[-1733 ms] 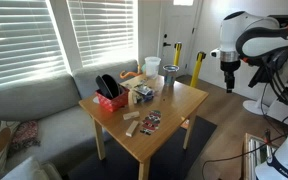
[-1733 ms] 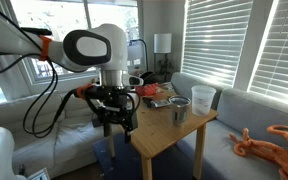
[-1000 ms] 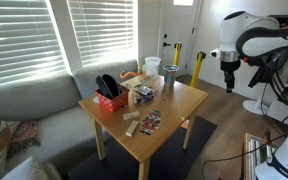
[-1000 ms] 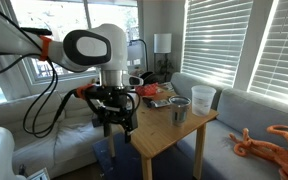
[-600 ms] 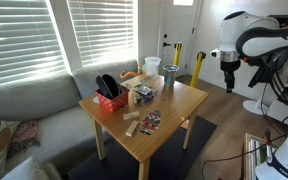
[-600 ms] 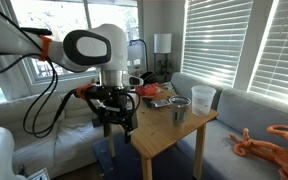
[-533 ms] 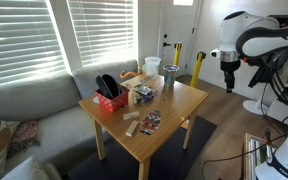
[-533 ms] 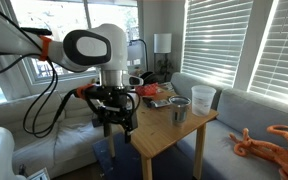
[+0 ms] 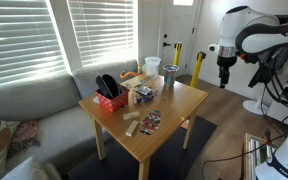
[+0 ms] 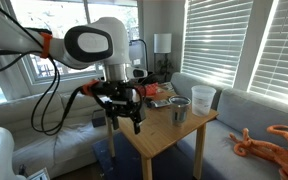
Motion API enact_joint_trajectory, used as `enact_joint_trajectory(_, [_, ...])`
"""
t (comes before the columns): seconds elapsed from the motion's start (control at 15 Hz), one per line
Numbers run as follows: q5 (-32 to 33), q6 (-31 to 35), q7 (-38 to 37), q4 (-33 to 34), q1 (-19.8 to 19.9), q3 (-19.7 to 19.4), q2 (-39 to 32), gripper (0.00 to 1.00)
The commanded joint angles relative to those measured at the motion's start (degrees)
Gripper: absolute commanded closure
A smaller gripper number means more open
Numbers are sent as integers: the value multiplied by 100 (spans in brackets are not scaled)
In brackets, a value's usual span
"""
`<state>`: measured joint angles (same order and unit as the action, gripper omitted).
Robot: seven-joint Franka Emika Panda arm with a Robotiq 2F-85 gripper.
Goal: Take the eyeglass case out of the basket and put it on the table
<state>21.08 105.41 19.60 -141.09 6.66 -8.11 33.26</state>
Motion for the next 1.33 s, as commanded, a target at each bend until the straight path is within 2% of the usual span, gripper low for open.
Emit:
enact_joint_trajectory(0.0, [201,519,25,902,-80,-22,-472,0])
enact_joint_trajectory(0.2, [401,1297,229,1537,-57,-112,-804,0])
enact_joint_trajectory(0.33, [161,1734,688,2044,-248,-191,-1226,0])
enact_joint_trajectory(0.47, [-27,1893,1159,2593,-480,-77,-1731,0])
enact_joint_trajectory(0.67, [-99,1722,1671,3215,-793,188,-2333,0])
enact_joint_trajectory(0.73, [58,1885,1246,2651,-603,165,-1853,0])
enact_joint_trajectory(0.87, [41,1885,1346,2952,-721,303,-2213,0])
enact_joint_trajectory(1.07, [36,1880,1452,3092,-709,293,-2355,0])
enact_joint_trajectory(1.13, [-387,1281,1382,3414,-713,250,-2535,0])
enact_joint_trajectory(1.27, [-1120,659,1511,4352,-805,263,-3250,0])
